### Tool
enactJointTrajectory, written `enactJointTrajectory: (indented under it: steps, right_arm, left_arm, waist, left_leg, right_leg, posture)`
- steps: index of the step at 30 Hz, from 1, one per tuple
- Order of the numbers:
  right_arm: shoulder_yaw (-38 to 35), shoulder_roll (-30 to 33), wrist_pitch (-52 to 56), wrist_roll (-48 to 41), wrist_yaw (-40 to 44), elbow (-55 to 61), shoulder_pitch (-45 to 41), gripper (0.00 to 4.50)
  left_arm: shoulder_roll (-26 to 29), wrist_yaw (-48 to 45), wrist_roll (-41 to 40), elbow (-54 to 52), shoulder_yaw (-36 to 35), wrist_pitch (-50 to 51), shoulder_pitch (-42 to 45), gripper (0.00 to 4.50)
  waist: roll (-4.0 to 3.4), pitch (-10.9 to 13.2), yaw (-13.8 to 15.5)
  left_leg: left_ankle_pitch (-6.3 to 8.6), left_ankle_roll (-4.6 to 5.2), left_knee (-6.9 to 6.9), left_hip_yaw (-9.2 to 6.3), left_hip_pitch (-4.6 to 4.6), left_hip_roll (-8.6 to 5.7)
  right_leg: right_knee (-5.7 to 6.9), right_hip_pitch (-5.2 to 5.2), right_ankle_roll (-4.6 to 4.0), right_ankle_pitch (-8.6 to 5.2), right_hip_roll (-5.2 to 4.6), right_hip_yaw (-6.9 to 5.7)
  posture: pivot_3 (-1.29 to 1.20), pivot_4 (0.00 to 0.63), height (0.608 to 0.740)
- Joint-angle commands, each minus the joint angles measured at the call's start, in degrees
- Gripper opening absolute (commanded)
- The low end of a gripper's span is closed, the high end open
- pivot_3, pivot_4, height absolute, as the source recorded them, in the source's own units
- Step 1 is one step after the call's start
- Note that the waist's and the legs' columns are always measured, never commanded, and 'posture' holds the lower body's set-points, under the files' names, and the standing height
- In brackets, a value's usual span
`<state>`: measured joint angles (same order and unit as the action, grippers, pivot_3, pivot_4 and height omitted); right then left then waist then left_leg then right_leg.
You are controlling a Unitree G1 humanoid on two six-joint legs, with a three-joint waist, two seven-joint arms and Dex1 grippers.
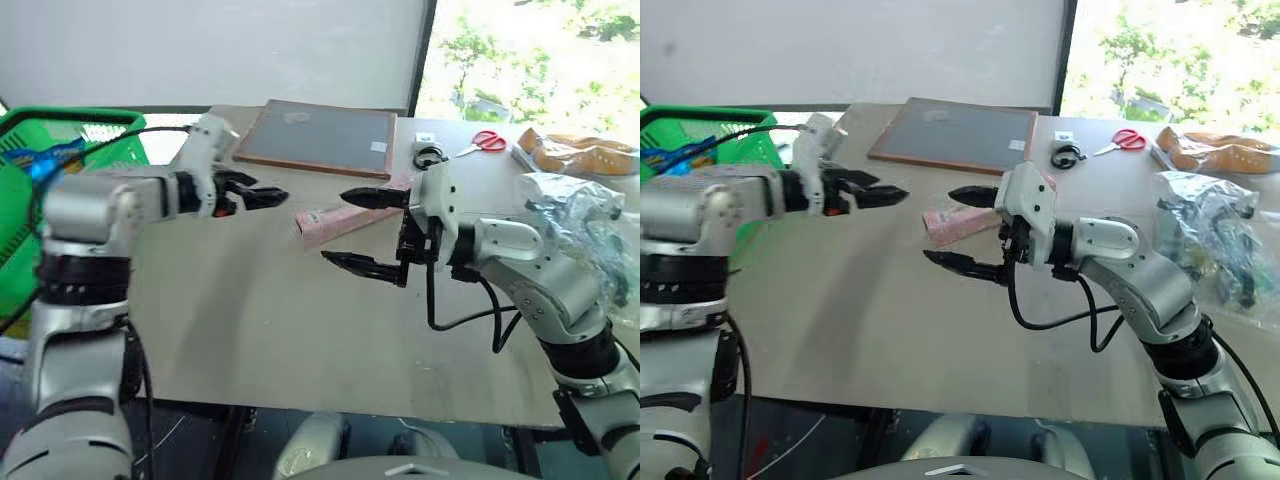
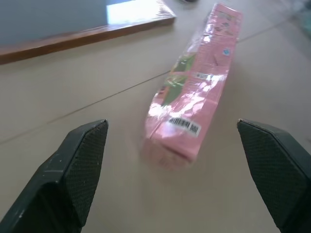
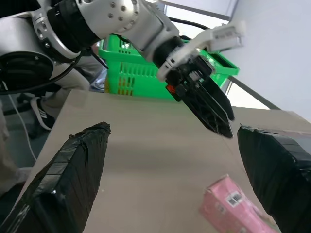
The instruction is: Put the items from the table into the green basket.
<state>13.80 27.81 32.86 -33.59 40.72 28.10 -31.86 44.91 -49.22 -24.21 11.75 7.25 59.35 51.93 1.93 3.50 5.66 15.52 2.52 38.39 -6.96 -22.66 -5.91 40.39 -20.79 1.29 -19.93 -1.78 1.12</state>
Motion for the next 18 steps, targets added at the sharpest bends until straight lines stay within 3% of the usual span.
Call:
enactJointTrajectory:
  steps: [1,4,11,18]
  right_arm:
    - [-3.1,1.1,2.3,0.1,-3.2,5.9,1.8,4.50]
    - [-4.0,2.0,4.0,0.3,-4.8,8.7,3.8,4.50]
    - [-5.3,2.1,6.4,0.6,-9.2,13.3,7.2,4.50]
    - [-5.6,2.0,7.5,0.9,-11.4,15.4,8.5,4.50]
  left_arm:
    - [-3.4,-6.6,10.3,11.2,10.7,-14.7,6.5,4.47]
    - [-6.3,-9.8,14.0,17.3,13.8,-20.6,9.6,4.47]
    - [-14.4,-5.8,26.6,33.5,19.9,-30.5,13.8,4.47]
    - [-17.8,1.4,36.1,45.7,21.6,-39.5,16.6,4.47]
  waist:
    - [-0.07,0.0,-1.6]
    - [-0.20,0.1,-5.1]
    - [-0.37,0.3,-12.0]
    - [-0.37,0.3,-13.7]
  left_leg:
    - [0.00,0.00,-0.01,0.00,-0.01,0.00]
    - [0.00,0.01,-0.05,-0.01,-0.11,0.00]
    - [0.01,0.02,-0.12,-0.11,-0.16,0.00]
    - [0.04,0.07,-0.13,-0.10,-0.17,0.00]
  right_leg:
    - [0.00,-0.01,0.00,0.00,0.00,0.00]
    - [-0.06,-0.07,0.00,0.00,-0.02,0.06]
    - [-0.28,-0.09,0.01,0.00,-0.03,0.13]
    - [0.08,-0.37,0.02,0.00,-0.03,0.26]
  posture:
    - [-0.03,0.074,0.740]
    - [-0.07,0.081,0.740]
    - [-0.15,0.089,0.740]
    - [-0.19,0.096,0.740]
